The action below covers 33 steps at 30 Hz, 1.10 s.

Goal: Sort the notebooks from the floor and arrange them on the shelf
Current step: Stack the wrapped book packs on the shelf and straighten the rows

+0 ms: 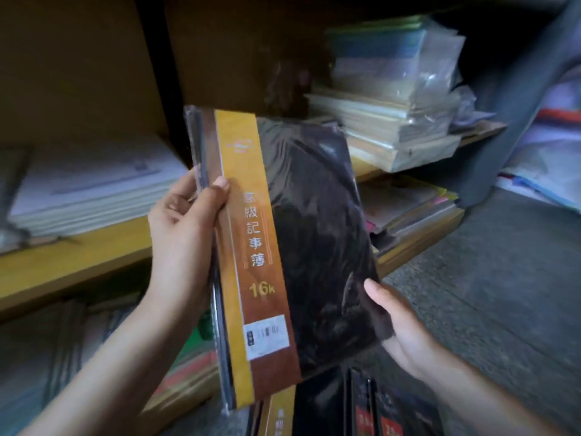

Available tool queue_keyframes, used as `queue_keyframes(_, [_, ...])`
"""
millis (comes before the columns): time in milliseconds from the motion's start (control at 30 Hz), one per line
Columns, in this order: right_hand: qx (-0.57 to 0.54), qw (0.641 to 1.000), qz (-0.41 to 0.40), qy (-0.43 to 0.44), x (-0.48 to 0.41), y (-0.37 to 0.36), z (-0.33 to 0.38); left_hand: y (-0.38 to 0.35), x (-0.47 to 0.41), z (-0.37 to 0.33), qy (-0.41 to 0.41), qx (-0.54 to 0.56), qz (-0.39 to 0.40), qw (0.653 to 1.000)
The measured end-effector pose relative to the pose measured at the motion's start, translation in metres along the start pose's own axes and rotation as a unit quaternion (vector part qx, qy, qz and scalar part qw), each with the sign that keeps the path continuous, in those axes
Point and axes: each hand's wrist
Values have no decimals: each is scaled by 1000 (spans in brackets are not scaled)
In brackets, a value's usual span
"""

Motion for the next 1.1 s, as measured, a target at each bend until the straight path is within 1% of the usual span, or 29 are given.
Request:
queue_keyframes(67, [5,1000,12,-18,2,2,10,-1,-7,-1,18,34,-35,999])
queue_keyframes(133, [-9,999,-4,-35,1,7,16,-1,-13,2,39,54,-55,996])
queue_keyframes(200, [-42,998,-26,-44,-5,13,17,-1,-21,6,57,43,-63,995])
queue_keyframes(267, [-90,994,-44,-52,-10,14,18,-3,-31,12,76,0,-60,995])
queue_keyframes(367, [-123,990,-54,-49,-17,13,23,-4,-36,21,100,-59,-35,993])
queue_keyframes(400, [-128,989,-57,-43,-19,13,25,-3,-36,24,98,-92,-20,991])
queue_keyframes(433, [-130,989,-62,-38,-21,13,28,-3,-35,25,90,-149,0,985])
queue_keyframes(467, [-127,989,-63,-32,-24,16,29,-3,-32,25,81,-219,24,972])
queue_keyframes(500, [-122,990,-64,-28,-26,17,31,-4,-28,23,84,-293,47,951])
queue_keyframes(567, [-103,993,-59,-23,-31,17,35,-5,-18,19,67,-414,101,902])
queue_keyframes(667, [-105,993,-58,3,-41,19,42,-10,-4,16,-5,-528,222,820])
queue_keyframes(733, [-117,991,-55,29,-46,18,47,-13,4,17,-26,-583,263,768])
queue_keyframes(833, [-102,990,-77,59,-55,17,52,-14,8,22,-92,-645,264,711])
queue_keyframes(900, [-49,992,-92,73,-61,12,55,-14,5,23,-132,-654,249,702])
queue_keyframes(1000, [33,989,-119,87,-71,4,59,-11,-5,27,-166,-693,216,667])
queue_keyframes(1100, [142,970,-171,97,-87,0,60,-7,-19,35,-199,-715,178,646])
Point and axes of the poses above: each hand's wrist, its own x-axis away from the middle knuckle, its own y-axis out of the back of the hand, z = x × y, and after that the axes turned 12 degrees about x, right-handed
